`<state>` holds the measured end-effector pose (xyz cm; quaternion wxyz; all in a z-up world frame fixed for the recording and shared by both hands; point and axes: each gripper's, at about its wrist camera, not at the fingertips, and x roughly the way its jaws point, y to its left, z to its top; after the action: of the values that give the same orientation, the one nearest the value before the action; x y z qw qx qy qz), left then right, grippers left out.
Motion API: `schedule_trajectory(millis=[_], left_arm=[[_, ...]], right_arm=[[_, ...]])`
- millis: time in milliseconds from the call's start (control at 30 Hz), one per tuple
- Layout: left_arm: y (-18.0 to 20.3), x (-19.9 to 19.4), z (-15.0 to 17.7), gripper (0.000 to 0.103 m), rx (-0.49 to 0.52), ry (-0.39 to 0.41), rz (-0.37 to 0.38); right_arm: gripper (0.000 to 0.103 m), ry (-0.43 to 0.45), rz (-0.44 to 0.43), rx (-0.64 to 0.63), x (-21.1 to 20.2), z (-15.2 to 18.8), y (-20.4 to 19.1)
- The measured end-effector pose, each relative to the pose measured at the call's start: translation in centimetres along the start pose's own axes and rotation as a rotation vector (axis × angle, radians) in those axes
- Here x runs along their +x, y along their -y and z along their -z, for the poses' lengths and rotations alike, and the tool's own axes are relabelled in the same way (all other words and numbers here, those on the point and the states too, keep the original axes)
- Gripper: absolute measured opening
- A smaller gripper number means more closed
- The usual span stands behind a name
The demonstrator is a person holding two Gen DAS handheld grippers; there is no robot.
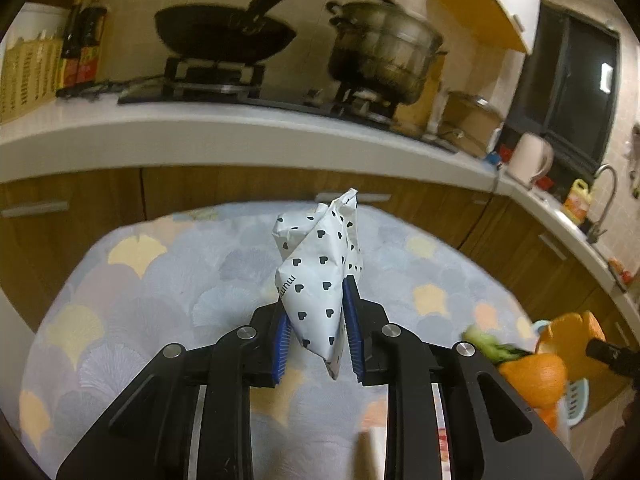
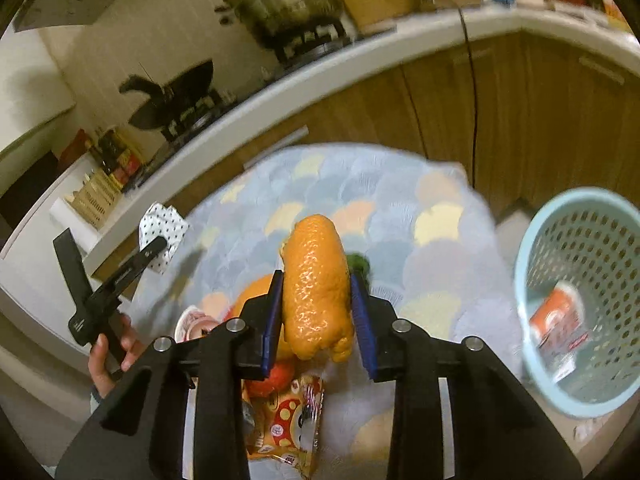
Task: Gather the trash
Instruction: 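Grasp the orange peel with the right tool while the left tool holds the napkin, then carry the napkin and peel over the blue basket and open both tools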
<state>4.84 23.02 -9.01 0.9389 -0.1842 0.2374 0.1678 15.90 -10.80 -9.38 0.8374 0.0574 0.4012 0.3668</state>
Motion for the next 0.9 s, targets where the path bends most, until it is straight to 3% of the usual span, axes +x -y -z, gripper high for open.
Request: schedule_trajectory(millis=[333,500,700,900], left_arm=[[10.0,-5.0,-1.0,0.023,0.121,0.052,0.205],[15.7,-5.5,-1.2,0.023,0.185,0.043,0.272],[22.8,-4.6,0.1,0.023,0.217,-0.04,0.34],[29.5,-0.8,3.2,0.023,0.262,-0.198,0.373]], right_arm=[[0.029,0.168,0.038,-0.016,-6.3,-1.4,2.3],[0.029,0.223,0.129,-0.018,-9.3,-1.9,4.2],[0.029,0.243,0.249,0.05,-12.1,-1.7,9.0],[0.029,0.15,0.356,0.151,-11.4,-0.2,15.0]])
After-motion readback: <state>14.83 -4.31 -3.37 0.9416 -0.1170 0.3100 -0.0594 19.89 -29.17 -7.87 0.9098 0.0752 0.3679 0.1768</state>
